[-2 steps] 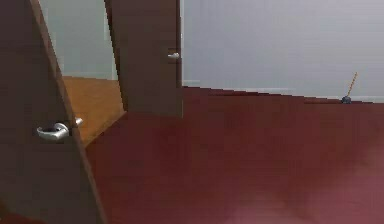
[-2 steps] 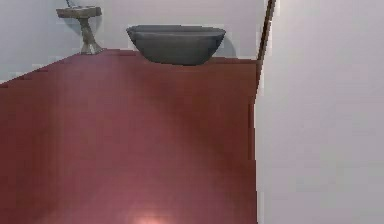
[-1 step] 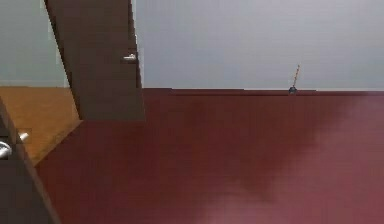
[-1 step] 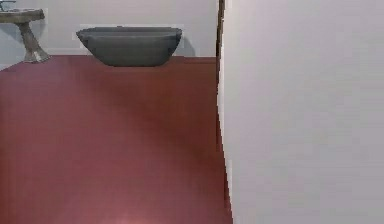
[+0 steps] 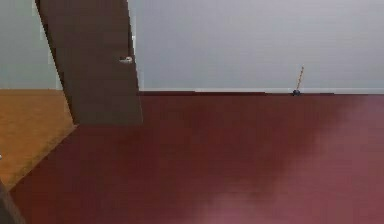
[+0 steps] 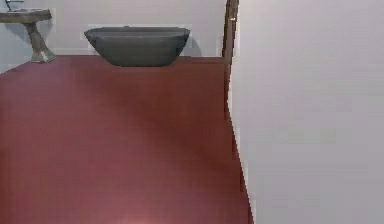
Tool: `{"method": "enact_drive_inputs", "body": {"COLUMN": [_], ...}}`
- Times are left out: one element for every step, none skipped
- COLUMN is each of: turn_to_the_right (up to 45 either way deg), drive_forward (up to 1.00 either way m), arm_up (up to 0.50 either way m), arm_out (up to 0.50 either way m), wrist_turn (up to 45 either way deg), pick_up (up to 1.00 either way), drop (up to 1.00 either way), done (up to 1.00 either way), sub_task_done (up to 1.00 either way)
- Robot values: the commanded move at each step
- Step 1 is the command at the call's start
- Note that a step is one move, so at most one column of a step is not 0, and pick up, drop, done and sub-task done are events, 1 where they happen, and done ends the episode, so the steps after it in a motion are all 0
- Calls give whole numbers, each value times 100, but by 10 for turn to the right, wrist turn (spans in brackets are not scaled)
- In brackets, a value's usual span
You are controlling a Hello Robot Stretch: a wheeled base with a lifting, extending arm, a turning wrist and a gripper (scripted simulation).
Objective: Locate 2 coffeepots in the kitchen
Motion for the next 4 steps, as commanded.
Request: {"method": "enact_drive_inputs", "body": {"turn_to_the_right": [450,450,0,30], "drive_forward": [0,0,100,0], "arm_up": [0,0,0,0], "arm_out": [0,0,0,0], "wrist_turn": [0,0,0,0], "pick_up": [0,0,0,0], "drop": [0,0,0,0], "done": [0,0,0,0], "sub_task_done": [0,0,0,0]}}
